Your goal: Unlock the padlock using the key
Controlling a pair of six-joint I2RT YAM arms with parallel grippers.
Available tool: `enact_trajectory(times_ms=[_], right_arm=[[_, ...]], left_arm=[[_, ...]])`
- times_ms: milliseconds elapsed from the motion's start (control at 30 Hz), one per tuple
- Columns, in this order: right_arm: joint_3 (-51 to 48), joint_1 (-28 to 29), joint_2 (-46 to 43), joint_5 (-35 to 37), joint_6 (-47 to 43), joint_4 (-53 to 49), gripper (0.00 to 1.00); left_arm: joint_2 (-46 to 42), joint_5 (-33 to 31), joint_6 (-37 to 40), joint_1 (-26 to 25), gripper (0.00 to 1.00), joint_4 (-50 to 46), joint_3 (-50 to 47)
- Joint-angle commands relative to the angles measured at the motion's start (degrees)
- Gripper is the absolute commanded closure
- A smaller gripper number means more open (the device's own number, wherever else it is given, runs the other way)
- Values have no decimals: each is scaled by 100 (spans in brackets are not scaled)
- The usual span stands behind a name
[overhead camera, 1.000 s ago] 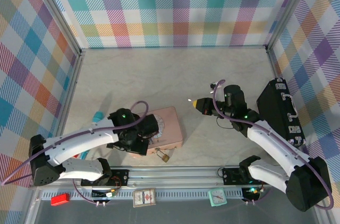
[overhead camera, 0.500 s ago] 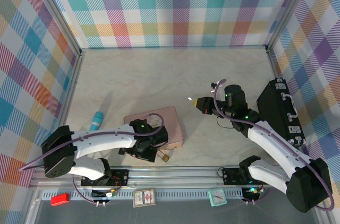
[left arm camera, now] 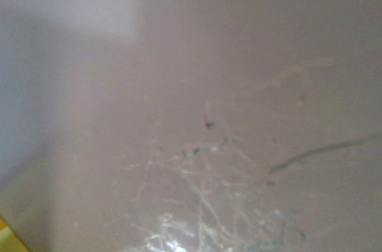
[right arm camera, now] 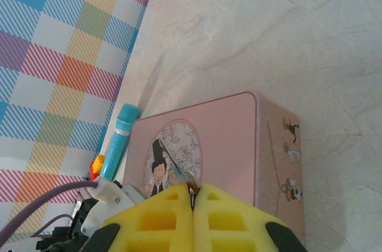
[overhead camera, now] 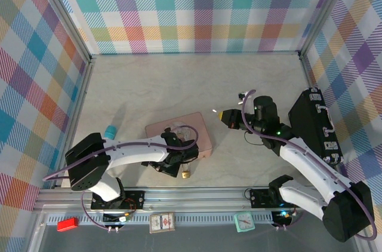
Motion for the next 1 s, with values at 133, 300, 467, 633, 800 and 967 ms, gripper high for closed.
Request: enact_trajectory(times_ms=[133, 300, 467, 633, 800, 967], right_arm=[[24, -7, -40, 54, -5, -103, 100], [91, -7, 15, 58, -5, -134, 100], [125, -7, 42, 50, 28, -161, 100], [127, -7, -10, 58, 57, -224, 100], [135, -7, -80, 86, 81, -333, 100], [110, -7, -107, 122, 163, -419, 100]], left_arm=[[-555, -232, 926, 570, 9, 1009, 72], [-442, -233, 1402, 963, 9, 1363, 158], [-207, -236, 1975, 1355, 11, 1756, 335], [81, -171, 2486, 1860, 12, 2132, 583], [424, -155, 2815, 2344, 12, 2433, 955], [748, -107, 2938, 2811, 12, 2676, 1393]])
